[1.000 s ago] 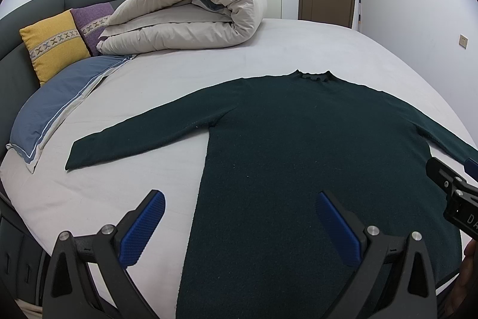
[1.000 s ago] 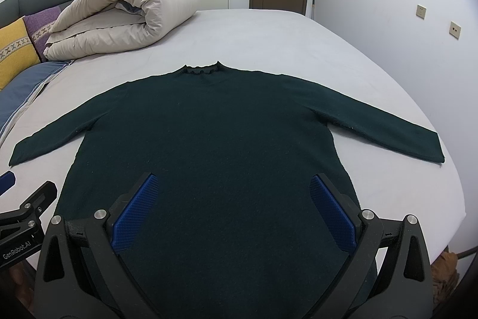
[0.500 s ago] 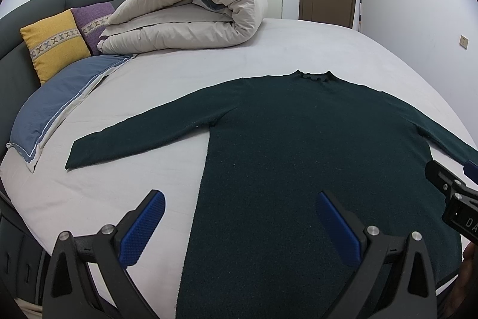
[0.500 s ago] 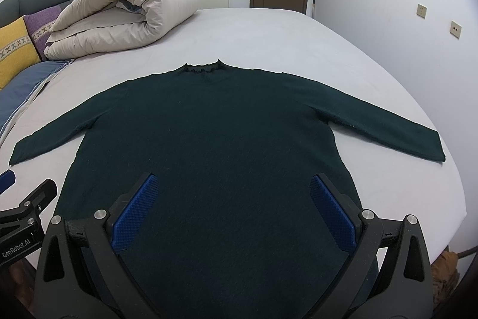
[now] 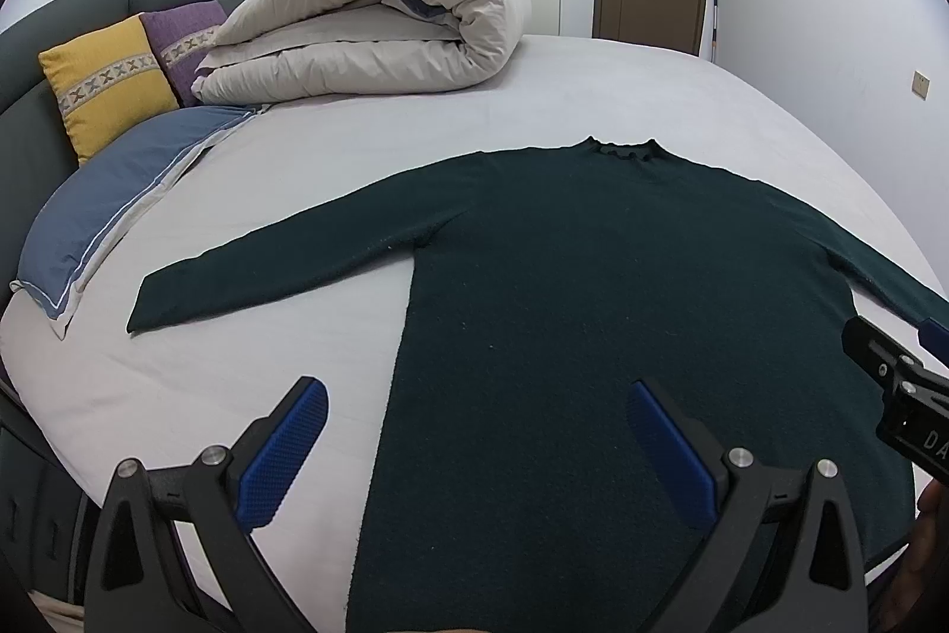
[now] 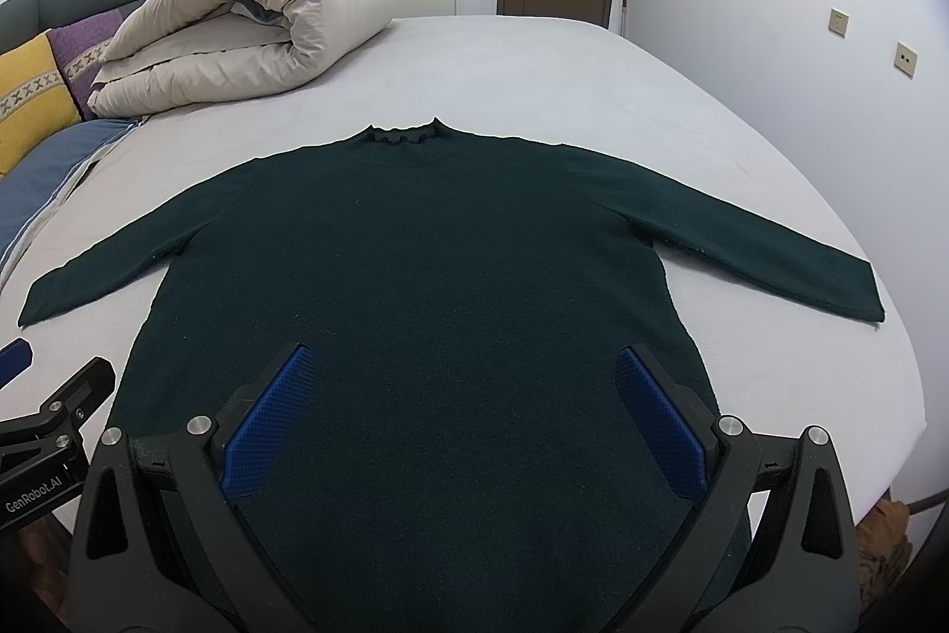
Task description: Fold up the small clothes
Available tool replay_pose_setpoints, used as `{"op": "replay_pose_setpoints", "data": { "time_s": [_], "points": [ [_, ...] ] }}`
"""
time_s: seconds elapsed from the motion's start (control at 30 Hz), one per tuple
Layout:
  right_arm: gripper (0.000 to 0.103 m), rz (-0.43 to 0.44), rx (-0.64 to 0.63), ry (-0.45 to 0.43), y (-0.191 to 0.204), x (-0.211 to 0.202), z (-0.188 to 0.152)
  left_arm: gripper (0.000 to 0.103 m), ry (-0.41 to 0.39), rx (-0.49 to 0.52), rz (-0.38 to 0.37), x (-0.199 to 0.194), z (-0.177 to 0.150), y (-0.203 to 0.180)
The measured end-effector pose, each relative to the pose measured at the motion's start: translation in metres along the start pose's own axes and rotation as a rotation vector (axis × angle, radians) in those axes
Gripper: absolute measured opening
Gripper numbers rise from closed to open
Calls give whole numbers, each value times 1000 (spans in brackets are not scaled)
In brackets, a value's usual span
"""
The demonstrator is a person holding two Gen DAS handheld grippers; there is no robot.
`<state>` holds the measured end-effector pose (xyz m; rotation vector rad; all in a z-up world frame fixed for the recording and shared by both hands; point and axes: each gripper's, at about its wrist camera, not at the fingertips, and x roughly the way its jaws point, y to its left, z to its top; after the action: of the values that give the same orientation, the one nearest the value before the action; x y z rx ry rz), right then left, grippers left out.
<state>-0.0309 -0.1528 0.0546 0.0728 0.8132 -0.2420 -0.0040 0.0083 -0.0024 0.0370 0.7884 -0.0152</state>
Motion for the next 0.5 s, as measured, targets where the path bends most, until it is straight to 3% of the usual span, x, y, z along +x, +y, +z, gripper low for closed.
{"op": "replay_pose_setpoints", "data": {
  "time_s": [0.5],
  "points": [
    [103,-1,-1,4,5,1,-5,103,13,-17,-4,3,-3,1]
  ]
}}
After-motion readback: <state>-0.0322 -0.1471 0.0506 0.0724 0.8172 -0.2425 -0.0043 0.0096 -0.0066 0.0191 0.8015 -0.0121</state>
